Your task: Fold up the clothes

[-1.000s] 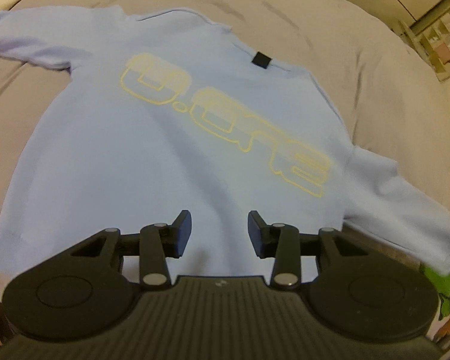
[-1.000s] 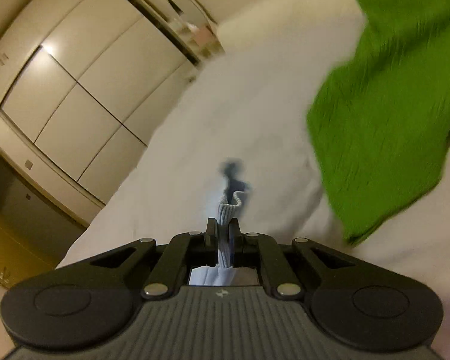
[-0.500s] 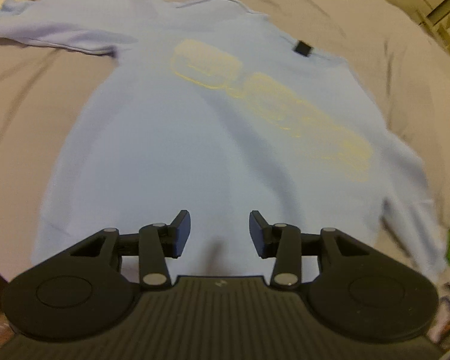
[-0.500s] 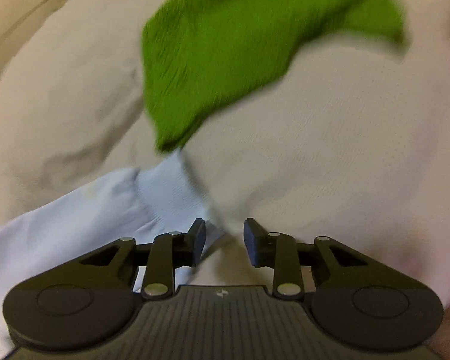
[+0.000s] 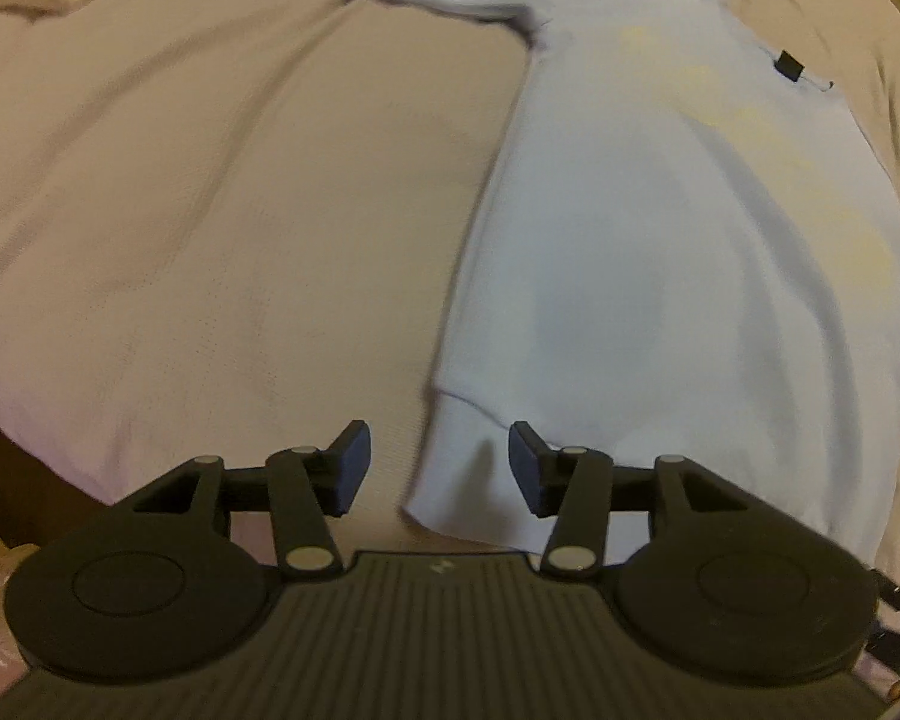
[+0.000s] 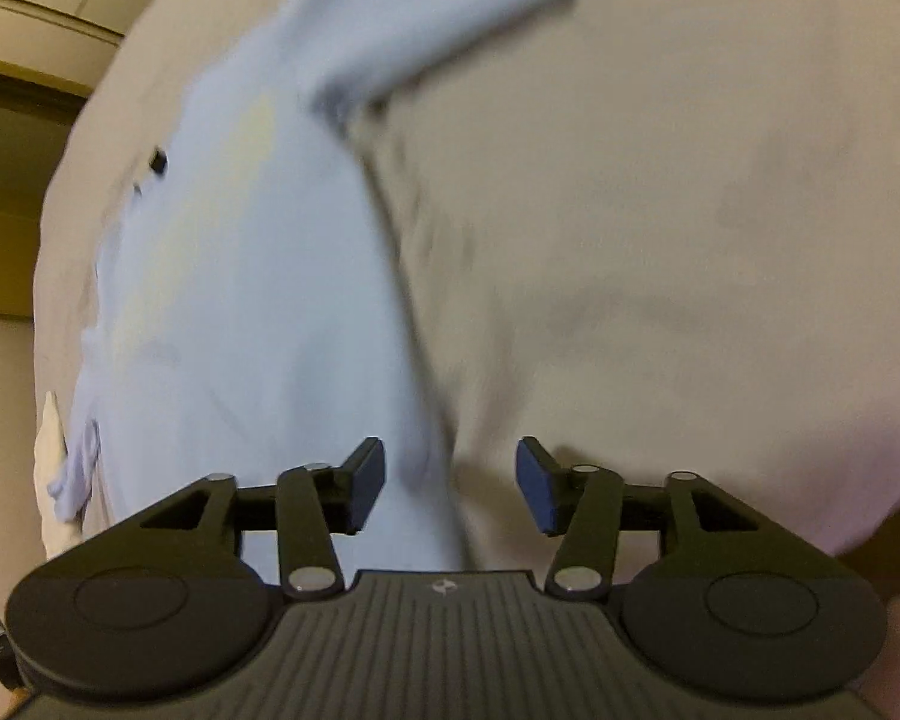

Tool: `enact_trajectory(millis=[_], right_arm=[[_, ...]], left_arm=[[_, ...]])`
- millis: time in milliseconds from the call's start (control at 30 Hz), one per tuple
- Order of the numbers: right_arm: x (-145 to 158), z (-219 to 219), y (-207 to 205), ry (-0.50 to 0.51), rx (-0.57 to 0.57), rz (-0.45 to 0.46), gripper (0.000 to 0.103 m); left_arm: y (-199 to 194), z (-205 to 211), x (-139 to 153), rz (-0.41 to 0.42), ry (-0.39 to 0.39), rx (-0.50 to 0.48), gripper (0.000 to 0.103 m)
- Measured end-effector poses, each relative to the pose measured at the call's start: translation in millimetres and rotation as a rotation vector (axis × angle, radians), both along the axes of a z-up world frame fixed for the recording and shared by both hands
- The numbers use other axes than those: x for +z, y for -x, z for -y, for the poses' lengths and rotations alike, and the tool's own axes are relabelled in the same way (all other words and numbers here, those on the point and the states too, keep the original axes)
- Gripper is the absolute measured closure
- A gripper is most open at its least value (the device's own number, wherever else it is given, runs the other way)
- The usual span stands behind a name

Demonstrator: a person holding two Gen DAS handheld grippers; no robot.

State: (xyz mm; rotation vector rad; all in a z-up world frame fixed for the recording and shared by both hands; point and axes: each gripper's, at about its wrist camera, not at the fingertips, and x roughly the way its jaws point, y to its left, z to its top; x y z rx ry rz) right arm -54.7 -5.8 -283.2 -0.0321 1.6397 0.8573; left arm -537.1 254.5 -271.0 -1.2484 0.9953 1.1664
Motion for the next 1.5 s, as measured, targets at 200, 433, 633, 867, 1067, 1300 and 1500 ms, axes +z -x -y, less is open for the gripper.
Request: enact_trajectory(millis=[200,433,633,867,1067,1300,1500], right_arm=[[-22,18,29,0.004,-0.207,-0.04,0.041],[15,5,62,-0.067,-0.149,0.102,0.095],[-8,8,71,0.097,-0.132,0.149,0.09],[59,-27,95,0.138,0.106,0.61,0.071],[30,-41,130,0.04,0.363,0.601,0.065],[5,-11,139,0.185,0.472,0.473,0.064],[78,6,123,0.094,0.373,0.467,0.031]], left_arm=[[14,-7,-28,0.145,0.053,-0.022,0.095],[37,19,12,0.168,-0.115,-0.152,0.094],[20,30,-2,0.003,-0.103,-0.198,0.082],[-8,58,44,-0.174,-0.293,-0.303,0.081],[-55,83,4,-0.207,-0.179,-0.41,0.075],[-57,128,28,-0.215,-0.07,-0.34,0.076],[-91,163,106,-0.243,-0.173,-0.354,0.062]])
